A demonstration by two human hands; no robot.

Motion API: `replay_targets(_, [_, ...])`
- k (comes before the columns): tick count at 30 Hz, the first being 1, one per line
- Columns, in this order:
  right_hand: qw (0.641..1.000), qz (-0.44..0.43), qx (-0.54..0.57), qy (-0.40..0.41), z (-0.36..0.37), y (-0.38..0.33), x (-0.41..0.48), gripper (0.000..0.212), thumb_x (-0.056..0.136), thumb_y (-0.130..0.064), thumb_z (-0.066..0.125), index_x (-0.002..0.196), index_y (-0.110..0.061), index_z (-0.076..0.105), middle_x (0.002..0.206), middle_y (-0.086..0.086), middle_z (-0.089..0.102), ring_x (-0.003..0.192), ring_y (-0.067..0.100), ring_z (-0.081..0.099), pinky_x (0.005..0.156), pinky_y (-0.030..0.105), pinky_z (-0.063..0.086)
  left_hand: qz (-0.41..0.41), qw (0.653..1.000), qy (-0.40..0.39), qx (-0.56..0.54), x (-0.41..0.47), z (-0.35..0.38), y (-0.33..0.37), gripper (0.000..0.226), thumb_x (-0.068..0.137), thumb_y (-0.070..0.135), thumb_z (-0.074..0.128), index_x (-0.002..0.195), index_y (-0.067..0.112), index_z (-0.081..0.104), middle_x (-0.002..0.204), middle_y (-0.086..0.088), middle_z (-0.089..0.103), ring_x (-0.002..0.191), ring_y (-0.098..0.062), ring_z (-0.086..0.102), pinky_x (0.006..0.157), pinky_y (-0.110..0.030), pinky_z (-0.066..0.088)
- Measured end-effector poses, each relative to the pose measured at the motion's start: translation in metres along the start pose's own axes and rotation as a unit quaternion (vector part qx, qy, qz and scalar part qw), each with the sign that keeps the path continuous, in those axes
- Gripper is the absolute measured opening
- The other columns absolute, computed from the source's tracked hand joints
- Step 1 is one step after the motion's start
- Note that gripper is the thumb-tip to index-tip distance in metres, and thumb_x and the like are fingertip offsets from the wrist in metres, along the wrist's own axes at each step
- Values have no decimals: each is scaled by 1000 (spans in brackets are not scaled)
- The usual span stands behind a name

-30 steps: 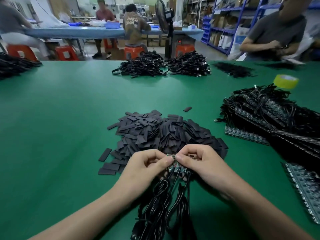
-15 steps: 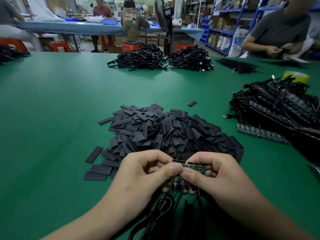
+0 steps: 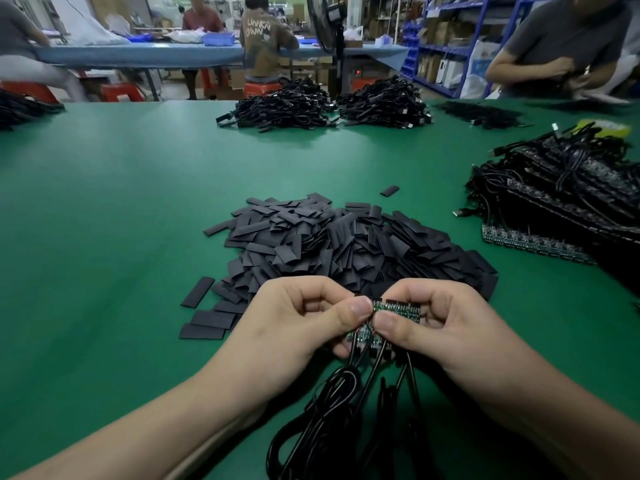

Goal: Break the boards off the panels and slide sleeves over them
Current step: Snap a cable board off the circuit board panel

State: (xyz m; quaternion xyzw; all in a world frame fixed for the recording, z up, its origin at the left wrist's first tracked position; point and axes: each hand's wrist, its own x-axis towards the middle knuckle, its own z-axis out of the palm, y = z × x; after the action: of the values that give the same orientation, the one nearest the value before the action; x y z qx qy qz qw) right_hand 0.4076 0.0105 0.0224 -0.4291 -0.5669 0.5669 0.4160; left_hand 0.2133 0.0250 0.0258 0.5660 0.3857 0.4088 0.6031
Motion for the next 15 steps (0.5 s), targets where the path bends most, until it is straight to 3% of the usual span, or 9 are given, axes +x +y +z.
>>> replay_targets(11, [999,-18,49,-15,1,1,1,3,80,-16,75,80,-13,75,73,4,74,65,7,68,65,14,52,-21,999,-13,-31,1,2,3,14,74,26,76,70,14,75,62,-9,66,50,-10,56,52,-15,47])
replay_targets(15, [999,-18,40,-16,1,2,1,12,80,-20,81,87,-11,77,84,16,75,76,19,69,77,24,57,-26,997,-29,-64,0,2,3,16,79,26,74,79,10,77,68,-9,70,54,-10,61,55,-16,49])
